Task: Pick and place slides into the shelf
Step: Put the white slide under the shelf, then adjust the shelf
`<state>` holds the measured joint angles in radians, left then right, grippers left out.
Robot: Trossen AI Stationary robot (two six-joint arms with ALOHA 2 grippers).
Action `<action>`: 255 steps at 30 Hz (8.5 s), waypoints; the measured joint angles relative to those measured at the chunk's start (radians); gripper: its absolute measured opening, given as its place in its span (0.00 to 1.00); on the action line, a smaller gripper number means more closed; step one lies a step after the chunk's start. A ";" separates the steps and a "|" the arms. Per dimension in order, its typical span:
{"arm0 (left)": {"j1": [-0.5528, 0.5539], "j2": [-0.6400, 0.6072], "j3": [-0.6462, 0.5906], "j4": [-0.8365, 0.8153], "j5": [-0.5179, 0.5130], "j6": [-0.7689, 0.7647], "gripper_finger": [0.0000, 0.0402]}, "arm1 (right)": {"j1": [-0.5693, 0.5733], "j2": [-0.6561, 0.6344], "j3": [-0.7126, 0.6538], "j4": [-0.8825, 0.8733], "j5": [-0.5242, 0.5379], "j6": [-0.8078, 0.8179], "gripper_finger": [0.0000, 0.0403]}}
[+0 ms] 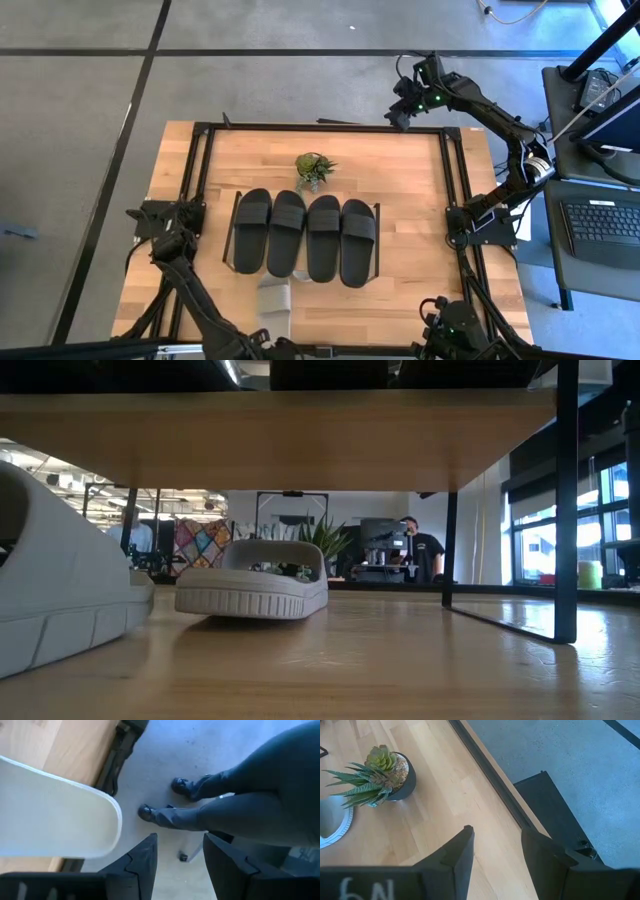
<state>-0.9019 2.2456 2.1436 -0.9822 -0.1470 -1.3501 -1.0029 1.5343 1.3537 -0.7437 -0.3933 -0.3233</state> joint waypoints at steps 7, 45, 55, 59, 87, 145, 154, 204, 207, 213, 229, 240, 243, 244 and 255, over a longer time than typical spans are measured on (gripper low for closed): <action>0.015 0.000 -0.162 0.238 0.097 0.116 0.37 | 0.000 -0.001 -0.088 0.055 0.000 -0.002 0.41; 0.143 0.000 -0.355 0.044 0.101 -0.002 0.37 | 0.000 -0.001 -0.211 0.202 0.000 0.000 0.41; 0.173 0.003 -0.359 -0.220 0.051 0.046 0.37 | 0.000 -0.001 -0.211 0.202 0.000 0.000 0.41; 0.166 0.003 -0.359 -0.317 0.057 0.016 0.37 | 0.000 -0.001 -0.211 0.202 0.000 0.000 0.41; 0.084 -0.254 -0.357 -0.469 0.052 -0.179 0.37 | 0.000 -0.001 -0.211 0.220 0.000 0.005 0.41; 0.135 -1.401 -1.257 -0.589 -0.027 -0.839 0.37 | 0.000 -0.001 -0.211 0.353 -0.001 0.169 0.41; 0.200 -1.430 -1.355 -0.557 -0.027 -0.879 0.37 | 0.000 -0.001 -0.211 0.381 -0.001 0.218 0.41; 0.768 -1.447 -1.281 -0.405 0.116 0.488 0.37 | 0.000 -0.001 -0.211 0.388 -0.001 0.290 0.41; 0.819 -1.422 -1.281 -0.421 0.116 0.492 0.37 | 0.000 -0.001 -0.211 0.388 0.000 0.290 0.41; 0.909 -1.400 -1.281 -0.528 0.121 0.446 0.37 | 0.000 -0.001 -0.211 0.388 -0.001 0.290 0.41; 1.065 -1.400 -1.369 -0.513 0.156 0.656 0.37 | 0.000 -0.001 -0.211 0.388 -0.001 0.290 0.41; 1.094 -1.306 -1.388 -0.438 0.161 0.828 0.37 | 0.000 -0.001 -0.211 0.388 -0.001 0.294 0.41; 1.094 -1.249 -1.389 -0.442 0.161 0.855 0.37 | 0.000 -0.001 -0.211 0.388 0.000 0.294 0.41; 1.094 -1.232 -1.389 -0.442 0.159 0.880 0.37 | 0.000 -0.001 -0.211 0.388 -0.001 0.295 0.41; 1.094 -1.098 -1.389 -0.435 0.131 1.135 0.37 | 0.000 -0.001 -0.211 0.383 -0.001 0.296 0.41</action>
<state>0.1921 1.1472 0.7544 -1.4170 -0.0164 -0.2147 -1.0027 1.5337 1.1431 -0.3611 -0.3939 -0.0273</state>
